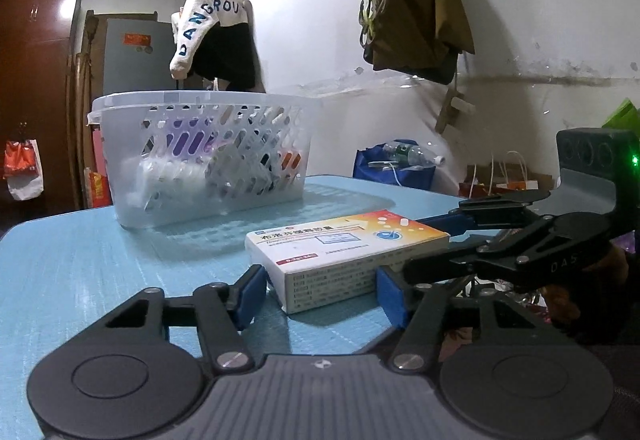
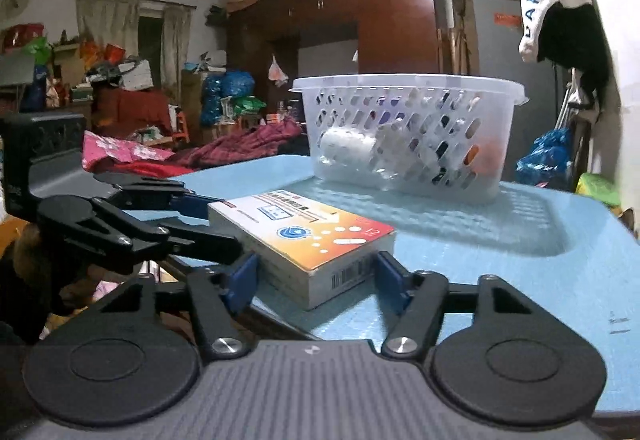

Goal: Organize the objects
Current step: 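Move both tools to the white-and-orange medicine box and grip its ends, then lift the medicine box with both tools and carry it over the basket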

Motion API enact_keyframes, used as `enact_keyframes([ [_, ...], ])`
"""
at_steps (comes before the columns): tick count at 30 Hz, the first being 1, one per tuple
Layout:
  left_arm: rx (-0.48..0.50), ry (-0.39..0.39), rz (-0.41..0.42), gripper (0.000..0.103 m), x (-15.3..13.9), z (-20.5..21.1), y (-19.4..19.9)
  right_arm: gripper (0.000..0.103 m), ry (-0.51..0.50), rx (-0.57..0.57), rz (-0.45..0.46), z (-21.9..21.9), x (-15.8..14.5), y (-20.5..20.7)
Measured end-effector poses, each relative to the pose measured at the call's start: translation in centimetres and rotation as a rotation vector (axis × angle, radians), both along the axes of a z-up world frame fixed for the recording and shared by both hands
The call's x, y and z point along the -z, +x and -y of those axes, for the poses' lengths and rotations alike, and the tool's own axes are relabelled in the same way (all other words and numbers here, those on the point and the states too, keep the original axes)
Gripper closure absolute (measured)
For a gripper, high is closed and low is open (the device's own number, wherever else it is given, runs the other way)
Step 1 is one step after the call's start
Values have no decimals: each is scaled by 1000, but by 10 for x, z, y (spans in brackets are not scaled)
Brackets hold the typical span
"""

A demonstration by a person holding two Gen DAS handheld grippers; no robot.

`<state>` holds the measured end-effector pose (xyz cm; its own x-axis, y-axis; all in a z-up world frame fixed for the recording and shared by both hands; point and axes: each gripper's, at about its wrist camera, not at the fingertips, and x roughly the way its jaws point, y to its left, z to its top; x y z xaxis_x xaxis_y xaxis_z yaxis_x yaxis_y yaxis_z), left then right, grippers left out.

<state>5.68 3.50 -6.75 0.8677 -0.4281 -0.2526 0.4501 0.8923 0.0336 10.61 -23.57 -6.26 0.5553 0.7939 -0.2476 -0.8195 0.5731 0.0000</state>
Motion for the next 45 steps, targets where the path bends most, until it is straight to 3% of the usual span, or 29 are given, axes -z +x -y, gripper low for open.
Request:
enact_keyframes([
  [18,-33,-33,67,47,-10,7,-13,45,6,0,72,6,-5,-5],
  [27,-53,2,124,48,-24,15,-16,47,15,6,103,8,-18,-5],
  [30,-59,11,156,48,-41,16,-14,48,24,8,115,8,-28,-2],
  [38,-97,54,273,48,-112,17,17,49,58,13,224,-3,-94,27],
  [45,-142,52,238,50,-164,-1,93,50,20,45,272,-40,-147,81],
])
